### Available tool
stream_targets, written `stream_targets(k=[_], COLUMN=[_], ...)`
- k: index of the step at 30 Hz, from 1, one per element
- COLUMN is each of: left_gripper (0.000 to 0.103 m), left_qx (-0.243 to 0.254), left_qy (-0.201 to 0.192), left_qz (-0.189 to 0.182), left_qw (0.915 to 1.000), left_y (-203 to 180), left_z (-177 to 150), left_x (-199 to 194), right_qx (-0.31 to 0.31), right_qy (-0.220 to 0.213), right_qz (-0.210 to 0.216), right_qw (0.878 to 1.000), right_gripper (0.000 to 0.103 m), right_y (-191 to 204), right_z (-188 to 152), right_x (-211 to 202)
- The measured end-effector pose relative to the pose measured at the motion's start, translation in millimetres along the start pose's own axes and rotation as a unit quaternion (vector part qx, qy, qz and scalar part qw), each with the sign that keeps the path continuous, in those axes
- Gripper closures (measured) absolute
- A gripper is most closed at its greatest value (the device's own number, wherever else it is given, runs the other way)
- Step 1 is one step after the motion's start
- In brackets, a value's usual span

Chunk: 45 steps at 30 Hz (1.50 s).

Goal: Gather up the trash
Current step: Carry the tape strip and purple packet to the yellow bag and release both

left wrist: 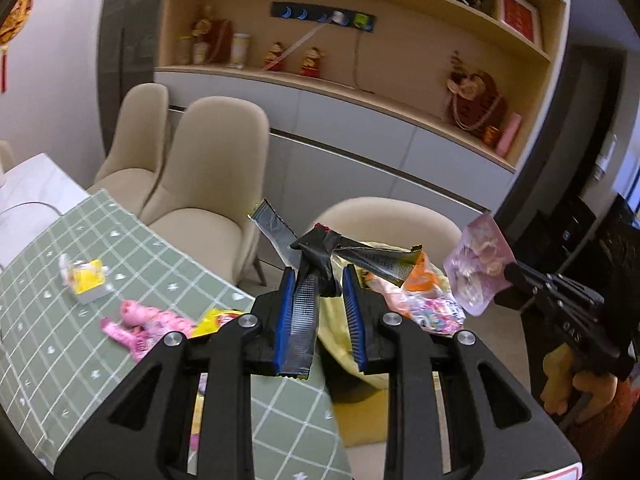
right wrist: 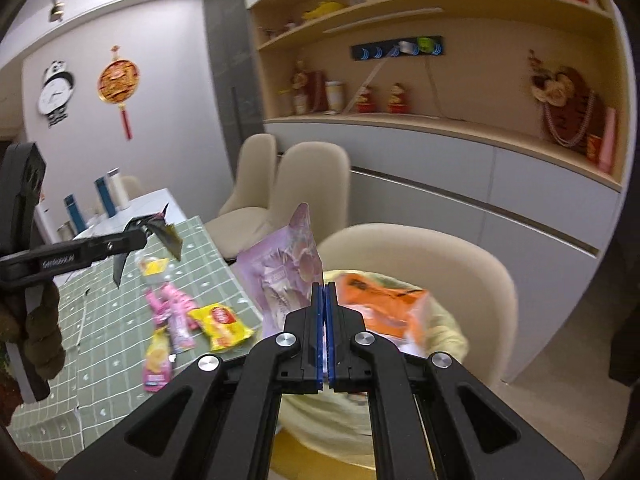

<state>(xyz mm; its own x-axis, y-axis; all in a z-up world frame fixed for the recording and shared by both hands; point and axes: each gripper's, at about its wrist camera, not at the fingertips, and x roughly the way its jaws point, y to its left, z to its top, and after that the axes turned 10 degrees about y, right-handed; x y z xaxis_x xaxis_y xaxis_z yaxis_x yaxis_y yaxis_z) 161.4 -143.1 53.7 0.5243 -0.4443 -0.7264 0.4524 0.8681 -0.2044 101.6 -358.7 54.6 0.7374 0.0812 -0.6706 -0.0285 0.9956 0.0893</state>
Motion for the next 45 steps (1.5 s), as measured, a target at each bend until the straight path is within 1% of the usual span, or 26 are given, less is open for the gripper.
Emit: stream_targets(k=[5, 11, 14, 16, 20, 23, 27, 30, 33, 34, 38, 40, 43, 45], left_gripper=[0.08, 0.08, 0.08, 0.08, 0.08, 0.08, 0.08, 0.08, 0.079, 0.074, 0.066, 0.057, 0.052, 0.05], left_qx=[0.01, 0.002, 0.011, 0.023, 0.048, 0.046, 0.045, 0.049, 0.055, 0.056, 0.06, 0.06, 0.05, 0.04], left_qy=[0.018, 0.039, 0.05, 0.062, 0.098, 0.133, 0.163, 0.175, 0.175, 0.175, 0.17, 0.168, 0.161, 0.149], left_qz=[-0.018, -0.036, -0.052, -0.066, -0.095, -0.111, -0.107, -0.101, -0.089, -0.09, -0.099, -0.101, -0.11, -0.115], left_qw=[0.9996, 0.9986, 0.9973, 0.9957, 0.9894, 0.9839, 0.9797, 0.9781, 0.979, 0.9788, 0.9786, 0.9787, 0.9795, 0.9812], left_y=[-16, -22, -27, -33, -58, -74, -84, -89, -91, -92, -95, -93, -87, -80], left_z=[6, 7, 8, 8, 12, 13, 14, 15, 16, 16, 17, 18, 18, 19], left_x=[29, 58, 70, 81, 116, 149, 181, 198, 204, 205, 199, 194, 183, 171], right_qx=[0.009, 0.03, 0.035, 0.046, 0.066, 0.066, 0.072, 0.079, 0.081, 0.081, 0.082, 0.079, 0.078, 0.075], right_qy=[0.009, 0.031, 0.039, 0.04, 0.042, 0.047, 0.051, 0.052, 0.054, 0.055, 0.055, 0.054, 0.052, 0.051], right_qz=[-0.031, -0.048, -0.057, -0.062, -0.068, -0.08, -0.091, -0.093, -0.091, -0.09, -0.081, -0.077, -0.07, -0.065], right_qw=[0.999, 0.998, 0.997, 0.996, 0.995, 0.994, 0.992, 0.991, 0.991, 0.991, 0.992, 0.992, 0.993, 0.994], right_gripper=[0.099, 0.099, 0.099, 0.099, 0.099, 0.099, 0.099, 0.099, 0.099, 0.099, 0.099, 0.099, 0.099, 0.099], right_y=[-21, -42, -52, -60, -76, -82, -92, -98, -100, -100, -98, -95, -91, -87], right_z=[1, -1, -2, -2, -3, -5, -7, -8, -8, -8, -7, -7, -4, -3], right_x=[6, 22, 29, 30, 31, 31, 30, 29, 32, 33, 38, 40, 44, 46])
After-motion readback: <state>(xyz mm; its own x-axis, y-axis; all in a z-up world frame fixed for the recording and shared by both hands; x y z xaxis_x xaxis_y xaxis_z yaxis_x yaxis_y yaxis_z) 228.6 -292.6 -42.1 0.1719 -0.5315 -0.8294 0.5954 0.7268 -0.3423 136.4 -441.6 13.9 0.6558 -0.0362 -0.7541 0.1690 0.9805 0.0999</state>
